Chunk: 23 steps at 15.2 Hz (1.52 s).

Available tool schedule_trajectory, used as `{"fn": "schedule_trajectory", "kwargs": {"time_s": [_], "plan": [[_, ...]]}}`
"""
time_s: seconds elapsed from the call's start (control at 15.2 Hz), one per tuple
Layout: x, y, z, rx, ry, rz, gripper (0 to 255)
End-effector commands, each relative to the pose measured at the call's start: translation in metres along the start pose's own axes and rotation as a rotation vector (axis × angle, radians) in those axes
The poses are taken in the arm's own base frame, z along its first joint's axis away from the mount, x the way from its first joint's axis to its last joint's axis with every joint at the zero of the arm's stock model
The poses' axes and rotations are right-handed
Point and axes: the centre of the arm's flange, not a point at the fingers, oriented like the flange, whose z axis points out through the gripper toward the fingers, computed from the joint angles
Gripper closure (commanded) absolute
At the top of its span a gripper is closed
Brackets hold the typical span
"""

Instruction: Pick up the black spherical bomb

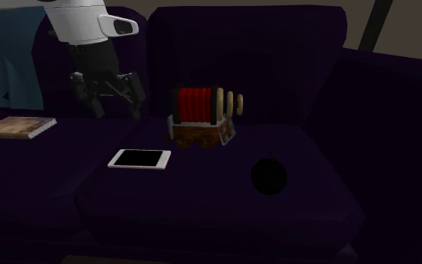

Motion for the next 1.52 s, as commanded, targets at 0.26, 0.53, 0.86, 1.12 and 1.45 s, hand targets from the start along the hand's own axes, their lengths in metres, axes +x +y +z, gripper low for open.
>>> {"fn": "schedule_trajectory", "kwargs": {"time_s": [0.26, 0.53, 0.86, 1.12, 1.45], "plan": [[0.006, 0.049, 0.012, -0.014, -0.015, -0.006, 0], [0.012, 0.099, 0.023, -0.028, -0.031, -0.012, 0], [0.019, 0.160, 0.036, -0.045, -0.050, -0.019, 0], [0.025, 0.210, 0.046, -0.059, -0.065, -0.025, 0], [0.033, 0.272, 0.057, -0.077, -0.084, -0.032, 0]]}}
